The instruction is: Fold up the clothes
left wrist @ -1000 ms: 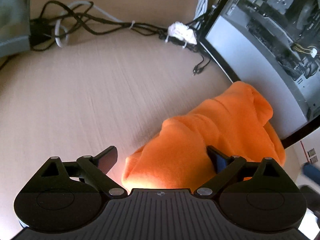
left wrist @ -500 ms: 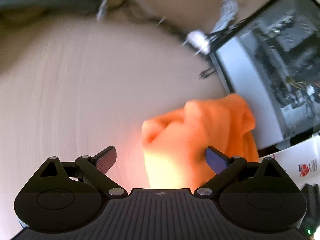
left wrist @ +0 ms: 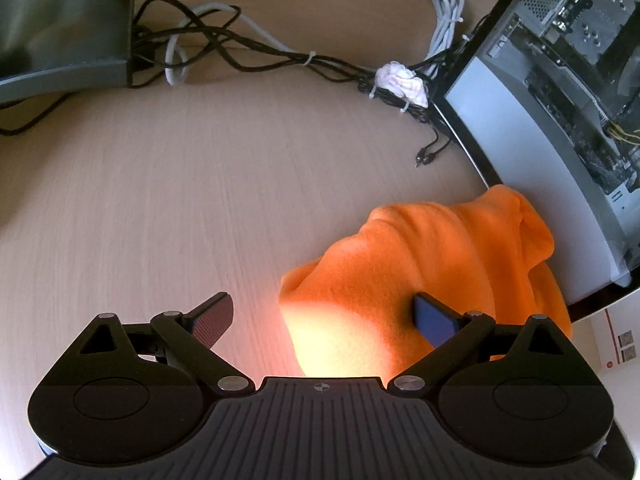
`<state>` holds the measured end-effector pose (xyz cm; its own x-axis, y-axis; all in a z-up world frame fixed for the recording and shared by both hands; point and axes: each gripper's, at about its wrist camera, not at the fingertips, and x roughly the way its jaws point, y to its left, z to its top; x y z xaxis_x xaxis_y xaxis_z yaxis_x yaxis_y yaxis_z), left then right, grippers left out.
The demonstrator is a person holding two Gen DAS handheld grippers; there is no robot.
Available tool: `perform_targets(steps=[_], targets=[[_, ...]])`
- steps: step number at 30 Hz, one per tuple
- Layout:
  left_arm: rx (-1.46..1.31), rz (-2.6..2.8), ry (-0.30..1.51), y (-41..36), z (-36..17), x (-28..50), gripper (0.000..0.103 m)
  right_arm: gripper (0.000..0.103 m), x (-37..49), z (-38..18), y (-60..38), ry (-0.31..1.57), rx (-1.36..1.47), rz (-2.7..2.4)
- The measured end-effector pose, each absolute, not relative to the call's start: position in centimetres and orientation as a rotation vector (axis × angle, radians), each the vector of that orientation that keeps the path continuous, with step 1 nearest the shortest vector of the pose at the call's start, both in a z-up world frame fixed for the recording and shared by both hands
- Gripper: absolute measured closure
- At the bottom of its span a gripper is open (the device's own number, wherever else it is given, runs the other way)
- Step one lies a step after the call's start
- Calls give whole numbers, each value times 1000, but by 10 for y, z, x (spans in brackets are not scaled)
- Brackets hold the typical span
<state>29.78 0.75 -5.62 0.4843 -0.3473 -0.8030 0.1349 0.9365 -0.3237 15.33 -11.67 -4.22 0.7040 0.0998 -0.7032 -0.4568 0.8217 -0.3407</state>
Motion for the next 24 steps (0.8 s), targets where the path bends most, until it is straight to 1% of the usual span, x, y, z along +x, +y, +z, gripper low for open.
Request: perform_targets(steps=[4,5,6,7,8,9,11,15,18,20,22,24], targets=[[-242,-306,1034,9,-57,301,3,13,161,-56,-129,740,-522,293],[-252,-306,1035,11,-56,300,3,18,164,-55,-132,749,-492,297],[-268,-303,1032,16,-53,299,3,32,168,-53,-135,761,-457,301],[-283,-301,1027,20,-50,299,4,36,173,-51,-139,779,-400,309],[-301,-296,1016,28,-45,298,4,45,178,-49,-141,796,-329,313],[-323,-288,998,38,-38,296,4,51,183,-46,-144,812,-257,315],[-369,-262,950,60,-22,290,4,59,197,-38,-153,854,-49,332],[-453,-183,841,107,8,274,4,65,234,-25,-178,936,520,511],[-486,-155,798,127,21,271,4,65,244,-26,-204,899,913,608],[-496,-157,787,129,25,272,4,66,241,-29,-227,844,1091,594],[-492,-180,801,121,24,276,4,66,233,-36,-252,795,1207,538],[-482,-210,825,109,19,281,4,66,209,-45,-277,747,1370,449]])
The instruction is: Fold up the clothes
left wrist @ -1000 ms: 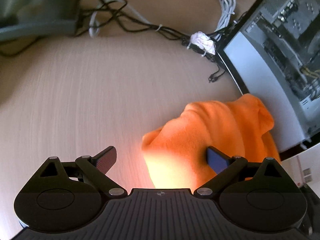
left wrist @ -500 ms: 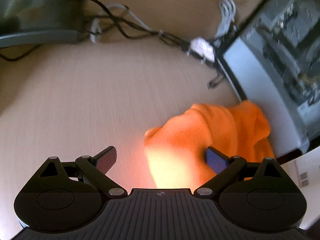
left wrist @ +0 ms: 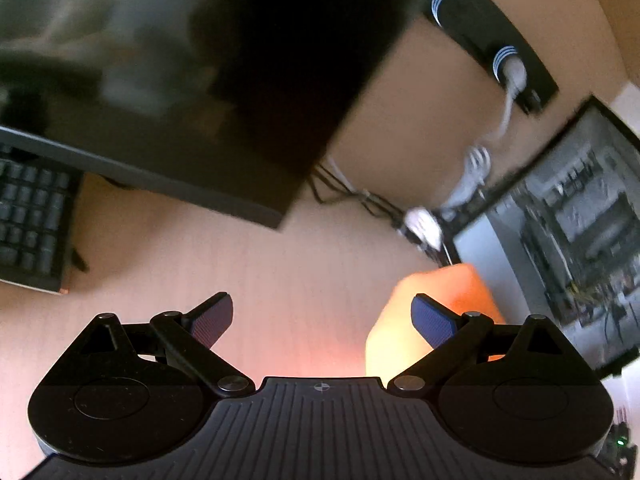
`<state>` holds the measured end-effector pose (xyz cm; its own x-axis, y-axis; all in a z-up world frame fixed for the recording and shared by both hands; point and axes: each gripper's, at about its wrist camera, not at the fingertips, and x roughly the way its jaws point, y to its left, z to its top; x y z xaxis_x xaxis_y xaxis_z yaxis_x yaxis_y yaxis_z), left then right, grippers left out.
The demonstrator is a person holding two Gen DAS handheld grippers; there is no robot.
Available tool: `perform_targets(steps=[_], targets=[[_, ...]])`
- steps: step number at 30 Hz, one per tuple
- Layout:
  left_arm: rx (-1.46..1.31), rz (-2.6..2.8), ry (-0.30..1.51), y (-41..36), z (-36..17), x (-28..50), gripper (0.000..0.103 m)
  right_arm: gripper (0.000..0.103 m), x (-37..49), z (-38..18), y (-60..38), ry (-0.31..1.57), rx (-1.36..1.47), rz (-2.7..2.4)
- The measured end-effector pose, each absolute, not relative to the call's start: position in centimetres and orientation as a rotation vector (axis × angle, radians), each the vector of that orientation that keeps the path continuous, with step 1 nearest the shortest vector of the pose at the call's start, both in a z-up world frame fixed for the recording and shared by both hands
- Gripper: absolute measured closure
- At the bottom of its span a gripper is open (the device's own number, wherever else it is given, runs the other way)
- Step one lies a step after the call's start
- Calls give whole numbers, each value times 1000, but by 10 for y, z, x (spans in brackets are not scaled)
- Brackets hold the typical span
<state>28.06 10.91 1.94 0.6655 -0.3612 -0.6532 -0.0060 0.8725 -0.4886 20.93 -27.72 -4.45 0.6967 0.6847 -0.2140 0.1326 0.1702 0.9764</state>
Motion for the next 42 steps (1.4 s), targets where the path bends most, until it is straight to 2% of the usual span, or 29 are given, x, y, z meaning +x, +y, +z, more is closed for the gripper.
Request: perform_targets(steps=[4,7,16,23,29,34,38,40,42], targets=[[-452,-270,896,78,6,288,4,66,177,-87,-329,634,1671,188],[-409,-333,934,51,3,293,4,66,158,-94,-347,642,1609,16],[-249,-510,943,-33,1,304,4,59,176,-40,-297,811,800,43],[-125,-477,954,-66,-28,329,0,54,176,-2,-242,819,385,270],[-98,-520,974,-59,-40,338,0,48,169,62,-254,617,270,252],[-54,-533,948,-39,-28,318,0,48,216,76,-261,462,239,166],[-46,-529,936,-10,-17,290,0,48,267,43,-260,596,198,76],[-46,-562,953,1,-17,276,0,48,275,19,-259,660,160,8],[-15,-581,974,6,-21,265,0,47,264,21,-266,660,205,4]])
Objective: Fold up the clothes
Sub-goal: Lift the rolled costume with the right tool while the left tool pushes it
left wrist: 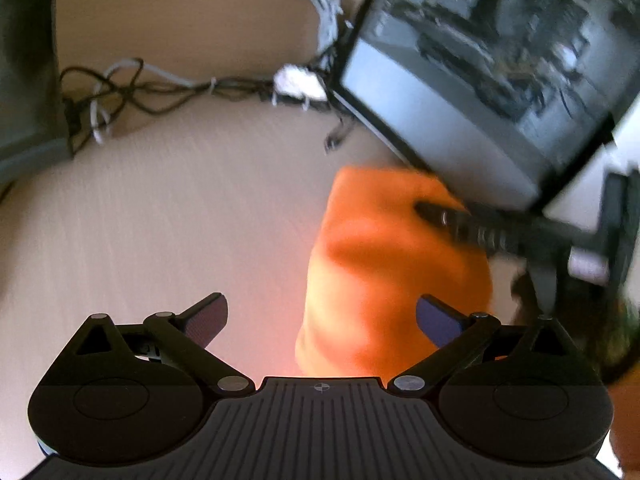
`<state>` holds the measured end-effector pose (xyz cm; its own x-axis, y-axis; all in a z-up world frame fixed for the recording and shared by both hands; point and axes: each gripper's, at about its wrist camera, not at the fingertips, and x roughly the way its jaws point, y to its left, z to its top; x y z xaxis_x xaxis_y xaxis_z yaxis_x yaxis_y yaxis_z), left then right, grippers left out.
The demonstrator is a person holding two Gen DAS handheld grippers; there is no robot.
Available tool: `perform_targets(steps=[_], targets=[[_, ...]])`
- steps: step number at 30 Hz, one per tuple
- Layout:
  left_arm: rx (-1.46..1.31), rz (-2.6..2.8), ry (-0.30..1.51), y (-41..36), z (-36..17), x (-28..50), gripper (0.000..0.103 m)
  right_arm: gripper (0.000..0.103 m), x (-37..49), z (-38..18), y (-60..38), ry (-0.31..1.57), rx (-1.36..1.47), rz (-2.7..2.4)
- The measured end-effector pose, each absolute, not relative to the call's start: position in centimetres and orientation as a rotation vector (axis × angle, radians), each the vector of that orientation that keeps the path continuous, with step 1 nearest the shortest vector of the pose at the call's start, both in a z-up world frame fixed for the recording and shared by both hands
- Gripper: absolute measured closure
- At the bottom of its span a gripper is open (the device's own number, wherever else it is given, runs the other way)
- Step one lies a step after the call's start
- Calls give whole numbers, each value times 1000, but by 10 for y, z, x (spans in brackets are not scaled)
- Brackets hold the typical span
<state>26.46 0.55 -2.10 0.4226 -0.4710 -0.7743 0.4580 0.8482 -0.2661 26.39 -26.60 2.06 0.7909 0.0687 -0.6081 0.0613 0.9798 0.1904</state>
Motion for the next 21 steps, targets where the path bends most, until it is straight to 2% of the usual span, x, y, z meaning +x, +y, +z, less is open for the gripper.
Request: perform_targets(steps=[4,6,8,12,16,17,18,21], targets=[[8,-646,997,10,-27,248,0,43,233,34,-284,626,302,26],[-24,-706,1016,13,-30,244,0,29,204,41,-292,599,283,47],[-43,-751,1037,13,-34,240,0,22,181,36,-295,626,309,52],[-53,-779,1063,7,-47,237,0,21,154,2,-300,742,398,36],[-69,-820,1072,2,-53,234,0,21,154,-38,-307,825,655,93],[-63,-827,1075,0,-55,233,0,28,155,-45,-308,828,719,114],[-58,-833,1078,-3,-55,231,0,42,156,-48,-307,822,758,131],[-51,-892,1072,-20,-54,221,0,49,172,-32,-299,791,767,216]])
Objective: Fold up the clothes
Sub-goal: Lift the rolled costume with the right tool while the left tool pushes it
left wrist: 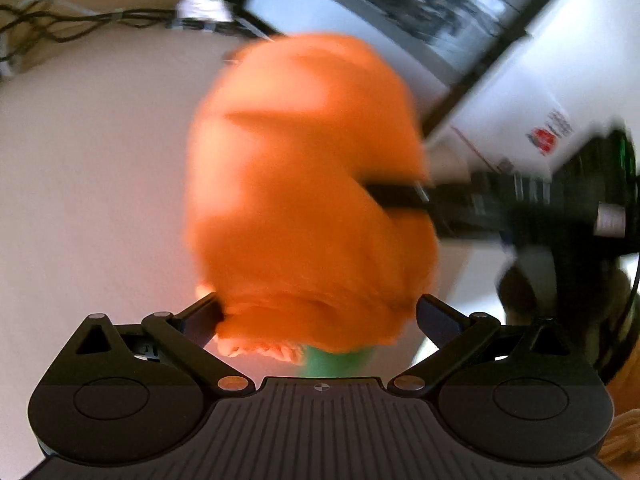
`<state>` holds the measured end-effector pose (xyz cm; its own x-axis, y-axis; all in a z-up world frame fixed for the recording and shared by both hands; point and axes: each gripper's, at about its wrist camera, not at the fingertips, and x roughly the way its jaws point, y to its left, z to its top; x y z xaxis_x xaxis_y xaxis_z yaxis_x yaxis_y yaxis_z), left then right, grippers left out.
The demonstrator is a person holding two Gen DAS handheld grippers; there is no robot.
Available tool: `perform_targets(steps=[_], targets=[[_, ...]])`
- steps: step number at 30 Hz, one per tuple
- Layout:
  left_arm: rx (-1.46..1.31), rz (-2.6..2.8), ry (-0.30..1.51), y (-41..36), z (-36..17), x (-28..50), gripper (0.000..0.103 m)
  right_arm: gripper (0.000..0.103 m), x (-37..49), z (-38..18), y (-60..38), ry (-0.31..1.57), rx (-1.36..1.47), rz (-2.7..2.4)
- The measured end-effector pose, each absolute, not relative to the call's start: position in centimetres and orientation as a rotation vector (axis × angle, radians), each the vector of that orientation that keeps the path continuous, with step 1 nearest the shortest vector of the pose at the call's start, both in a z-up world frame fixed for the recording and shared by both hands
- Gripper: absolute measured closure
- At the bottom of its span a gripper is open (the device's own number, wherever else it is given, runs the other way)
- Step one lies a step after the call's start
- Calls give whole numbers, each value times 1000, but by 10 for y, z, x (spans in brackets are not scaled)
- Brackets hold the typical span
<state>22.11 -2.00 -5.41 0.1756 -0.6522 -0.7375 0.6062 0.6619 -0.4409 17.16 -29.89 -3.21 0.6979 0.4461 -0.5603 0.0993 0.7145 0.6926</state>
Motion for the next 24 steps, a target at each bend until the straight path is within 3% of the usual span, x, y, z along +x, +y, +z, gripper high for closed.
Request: perform_targets(steps=[4,7,11,15,19,24], targets=[[-13,-984,1085,-32,-56,203,0,53,196,1,-287,740,697,330],[-4,-957,1079,-9,-48,199,0,53,198,5,-261,775,482,329],[-25,-852,1046,39,-27,204,0,53,191,-23,-230,838,309,311],[-121,-772,922,67,9,225,0,54,177,-42,-243,839,402,300],[-309,-724,823,62,29,255,0,54,164,-42,-253,829,415,346],[-363,-618,900,15,12,286,0,54,162,-32,-229,786,240,444]])
